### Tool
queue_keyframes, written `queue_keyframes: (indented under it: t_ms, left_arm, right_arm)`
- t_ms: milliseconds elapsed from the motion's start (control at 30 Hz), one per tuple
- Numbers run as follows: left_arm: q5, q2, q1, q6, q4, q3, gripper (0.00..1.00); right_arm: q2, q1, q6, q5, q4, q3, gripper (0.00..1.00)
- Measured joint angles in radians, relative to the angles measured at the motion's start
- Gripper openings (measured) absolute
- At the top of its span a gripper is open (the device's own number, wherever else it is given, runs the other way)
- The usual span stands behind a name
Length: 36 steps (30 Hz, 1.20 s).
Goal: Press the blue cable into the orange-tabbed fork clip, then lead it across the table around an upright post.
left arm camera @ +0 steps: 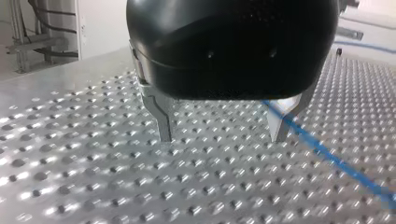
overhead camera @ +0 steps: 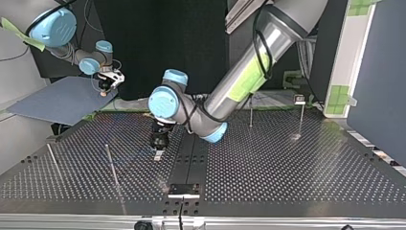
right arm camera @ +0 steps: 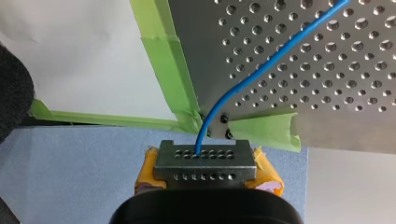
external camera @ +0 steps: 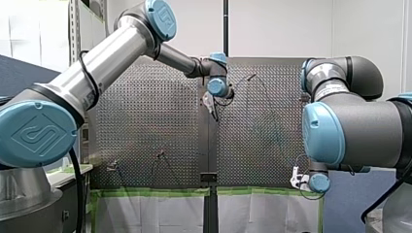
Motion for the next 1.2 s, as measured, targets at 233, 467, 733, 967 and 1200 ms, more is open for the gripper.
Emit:
queue_keyframes:
  t_ms: [233,467,733,967,1200]
  left_arm:
    - [0.016,0.002,-0.012,-0.039,0.017,-0.06,1.0]
    - [-0.004,0.041,0.005,-0.05,0.056,-0.123,1.0]
    - [0.01,0.116,0.023,-0.059,0.131,-0.199,1.0]
    - [0.045,0.184,0.015,-0.048,0.199,-0.267,1.0]
    - [0.044,0.239,0.014,-0.005,0.255,-0.322,1.0]
  right_arm:
    - [0.0,0.005,-0.002,0.0,0.0,0.0,0.0]
    - [0.0,0.006,-0.003,-0.002,0.0,0.0,0.0]
    - [0.0,0.008,-0.003,-0.002,0.0,-0.002,0.0]
    - [0.0,0.009,-0.003,-0.002,0.0,-0.003,0.0]
    - [0.0,0.012,-0.003,-0.002,0.0,-0.003,0.0]
